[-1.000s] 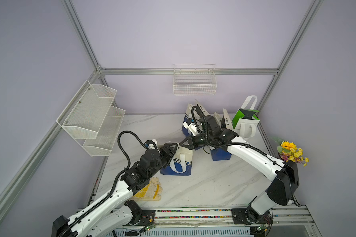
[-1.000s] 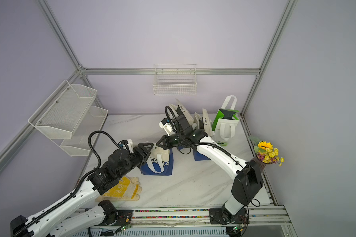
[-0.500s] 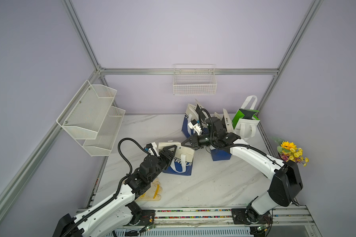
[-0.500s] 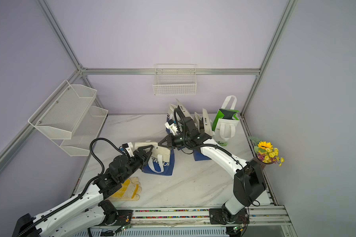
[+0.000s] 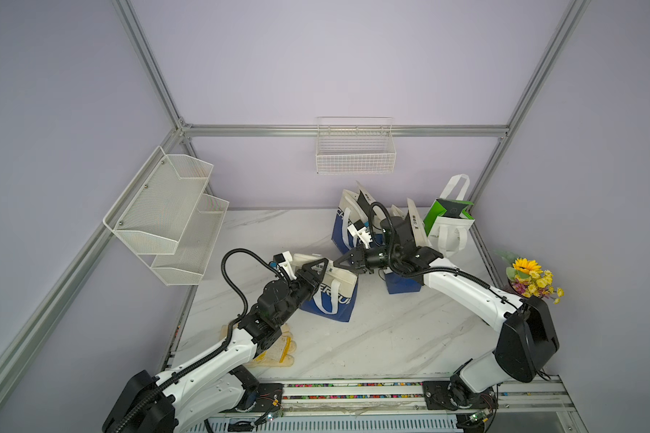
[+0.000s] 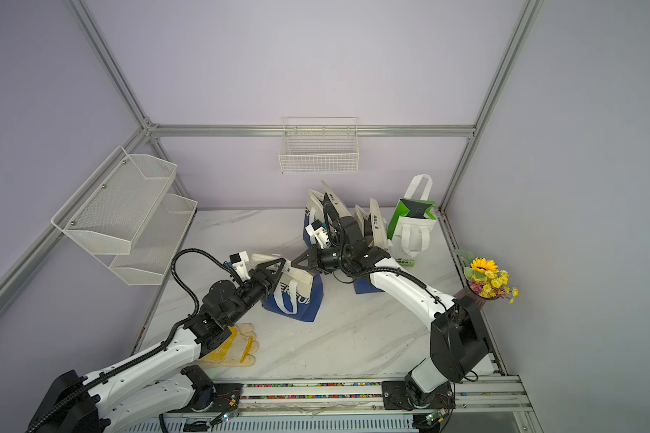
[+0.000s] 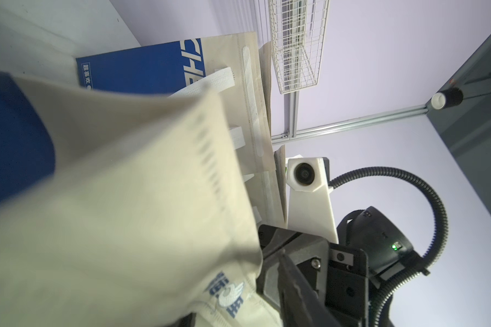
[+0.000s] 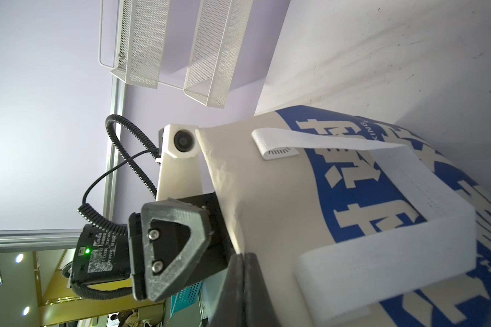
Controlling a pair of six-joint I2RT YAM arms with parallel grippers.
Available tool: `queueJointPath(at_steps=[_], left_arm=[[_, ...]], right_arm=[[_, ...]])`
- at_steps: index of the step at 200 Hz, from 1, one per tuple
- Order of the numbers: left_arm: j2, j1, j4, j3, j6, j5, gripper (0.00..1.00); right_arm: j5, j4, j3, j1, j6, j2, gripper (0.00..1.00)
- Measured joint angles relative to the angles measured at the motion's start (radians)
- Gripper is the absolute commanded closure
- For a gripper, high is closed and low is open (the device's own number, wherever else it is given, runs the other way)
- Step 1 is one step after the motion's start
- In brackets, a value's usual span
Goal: Open the takeout bag
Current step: Open the takeout bag at the center of the board.
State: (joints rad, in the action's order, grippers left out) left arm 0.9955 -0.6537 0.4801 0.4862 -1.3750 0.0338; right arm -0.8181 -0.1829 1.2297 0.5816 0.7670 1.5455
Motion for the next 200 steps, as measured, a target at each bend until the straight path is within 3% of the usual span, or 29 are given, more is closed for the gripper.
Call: queueJointPath(at_steps=[30,62,101,133,143,155,160,178,200], left_arm=[[0.031,0.006,0.024,0.001,0.007,-0.035,0.78],[0.031,0.006,0.026,0.011,0.01,-0.048,0.8],[0.031,0.006,-0.029,0.048,0.017,-0.059,1.0],[0.024,0.005,-0.098,0.074,0.026,-0.052,1.0],[0.016,0.005,-0.131,0.085,0.026,-0.051,1.0],[0.005,0.003,-0.177,0.104,0.024,-0.047,1.0],[0.0,0.002,-0.199,0.113,0.022,-0.043,1.0],[-0.023,-0.002,-0.301,0.156,-0.006,-0.027,1.0],[-0.039,-0.006,-0.435,0.217,-0.059,-0.011,1.0]], right_arm=[[-0.002,0.012,-0.011,-0.008,0.013,-0.003,1.0],[-0.005,0.023,-0.018,-0.012,0.019,-0.006,1.0],[-0.002,0.026,-0.018,-0.016,0.022,-0.01,1.0],[0.013,0.021,-0.018,-0.017,0.017,-0.013,1.0],[0.034,-0.006,-0.012,-0.016,-0.004,-0.022,0.8],[0.113,-0.071,0.01,-0.006,-0.057,-0.043,0.46],[0.16,-0.106,0.02,0.002,-0.085,-0.058,0.37],[0.474,-0.212,0.042,0.081,-0.212,-0.155,0.25],[0.841,-0.236,0.006,0.27,-0.38,-0.318,0.17]])
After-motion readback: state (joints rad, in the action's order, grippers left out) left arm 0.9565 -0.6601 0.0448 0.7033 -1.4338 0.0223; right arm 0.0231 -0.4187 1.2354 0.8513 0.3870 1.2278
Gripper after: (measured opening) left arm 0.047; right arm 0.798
